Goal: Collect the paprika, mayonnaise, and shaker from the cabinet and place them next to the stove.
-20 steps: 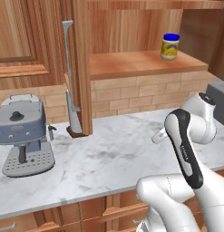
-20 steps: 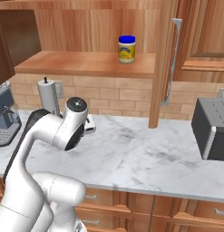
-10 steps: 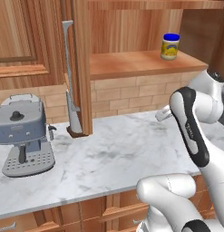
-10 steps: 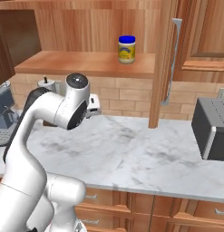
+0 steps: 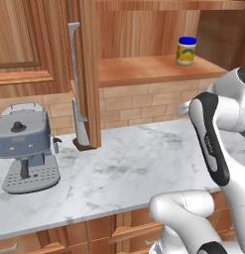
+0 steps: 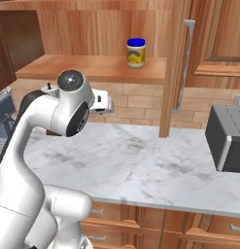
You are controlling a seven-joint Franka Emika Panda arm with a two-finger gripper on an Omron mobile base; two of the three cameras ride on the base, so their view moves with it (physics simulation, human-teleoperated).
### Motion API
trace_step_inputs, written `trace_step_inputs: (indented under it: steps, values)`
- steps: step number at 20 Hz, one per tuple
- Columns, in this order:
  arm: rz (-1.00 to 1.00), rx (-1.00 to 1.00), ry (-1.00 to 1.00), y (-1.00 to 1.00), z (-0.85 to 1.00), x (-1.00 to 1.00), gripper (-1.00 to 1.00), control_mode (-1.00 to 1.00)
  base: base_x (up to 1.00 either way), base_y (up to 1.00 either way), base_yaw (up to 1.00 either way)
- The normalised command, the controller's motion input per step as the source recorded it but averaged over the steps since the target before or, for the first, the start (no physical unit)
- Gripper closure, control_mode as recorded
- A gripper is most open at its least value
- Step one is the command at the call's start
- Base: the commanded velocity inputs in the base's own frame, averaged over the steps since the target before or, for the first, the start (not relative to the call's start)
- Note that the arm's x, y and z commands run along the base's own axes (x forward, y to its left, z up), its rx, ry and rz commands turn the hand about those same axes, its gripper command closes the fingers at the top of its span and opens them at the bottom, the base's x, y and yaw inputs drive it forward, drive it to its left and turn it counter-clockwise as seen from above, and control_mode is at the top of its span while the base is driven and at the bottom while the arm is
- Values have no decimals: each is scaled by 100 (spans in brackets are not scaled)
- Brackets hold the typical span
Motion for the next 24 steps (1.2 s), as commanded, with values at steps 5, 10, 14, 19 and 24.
trace_step_inputs:
  steps: [5, 10, 14, 19, 24]
  values:
    - [-35, 0, -13, -17, 42, 0, -100, -100, 0, 0, 0]
    - [-19, 0, -15, -37, 51, 0, -100, -100, 0, 0, 0]
    - [-11, 0, -20, -9, 49, 0, -100, -100, 0, 0, 0]
    - [-6, 0, -23, -1, 51, 0, -100, -100, 0, 0, 0]
    - [-1, 0, -22, -1, 36, 0, -100, -100, 0, 0, 0]
